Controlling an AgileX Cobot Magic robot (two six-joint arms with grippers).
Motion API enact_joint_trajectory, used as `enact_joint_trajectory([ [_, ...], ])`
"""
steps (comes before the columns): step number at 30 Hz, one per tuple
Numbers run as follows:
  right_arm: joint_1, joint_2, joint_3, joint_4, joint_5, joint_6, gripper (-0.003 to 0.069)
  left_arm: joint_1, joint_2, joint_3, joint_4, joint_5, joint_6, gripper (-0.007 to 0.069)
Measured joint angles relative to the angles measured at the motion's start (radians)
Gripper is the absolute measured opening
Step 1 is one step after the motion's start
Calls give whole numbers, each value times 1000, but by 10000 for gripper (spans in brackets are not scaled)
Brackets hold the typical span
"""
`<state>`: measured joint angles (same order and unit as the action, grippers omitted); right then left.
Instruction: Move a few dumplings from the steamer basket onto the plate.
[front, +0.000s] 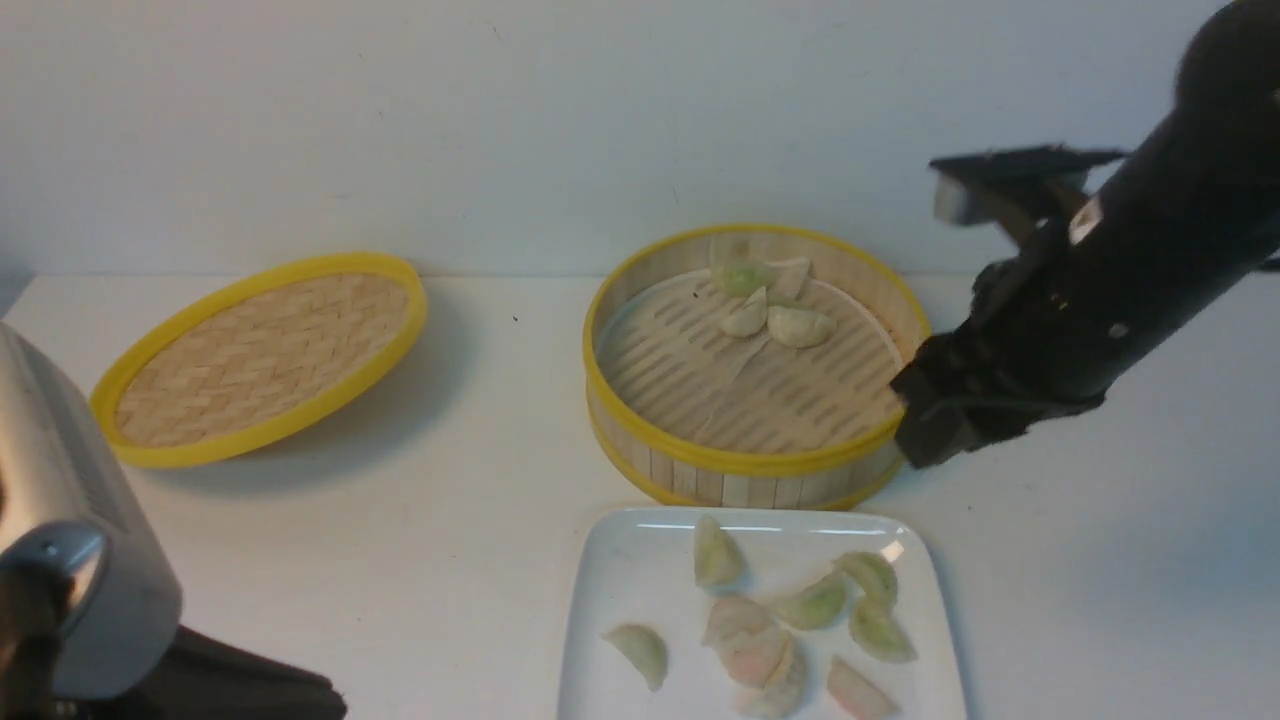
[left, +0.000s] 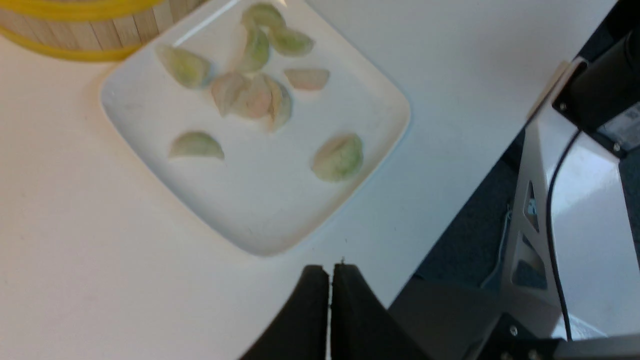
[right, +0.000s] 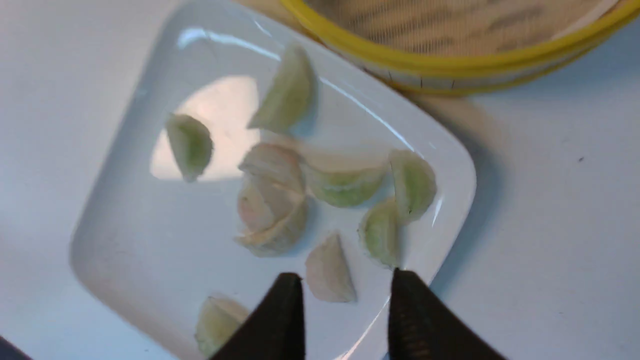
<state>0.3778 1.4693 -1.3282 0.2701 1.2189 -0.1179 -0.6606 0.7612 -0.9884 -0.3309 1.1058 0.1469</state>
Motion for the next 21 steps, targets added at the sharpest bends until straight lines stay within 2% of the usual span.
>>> enact_joint_trajectory([
  [4, 0, -264, 0, -14, -22, 21, 38, 0, 0, 0, -3, -97, 15, -6],
  [6, 0, -377, 8, -22, -57, 21, 5, 0, 0, 0, -3, -135, 17, -6],
  [11, 0, -751, 130, -42, -187, 22, -13, 0, 2, 0, -5, -261, 21, -6],
  [14, 0, -1002, 282, -52, -329, 33, -13, 0, 20, 0, -6, -353, 21, -6],
  [15, 0, -1019, 294, -52, -340, 35, -13, 0, 22, 0, -6, -358, 21, -6],
  [17, 0, -1264, 454, -75, -471, 46, -13, 0, 53, 0, -6, -422, 23, -6],
  [21, 0, -1465, 594, -118, -535, 87, -13, 0, 97, 1, -8, -469, 26, -6],
])
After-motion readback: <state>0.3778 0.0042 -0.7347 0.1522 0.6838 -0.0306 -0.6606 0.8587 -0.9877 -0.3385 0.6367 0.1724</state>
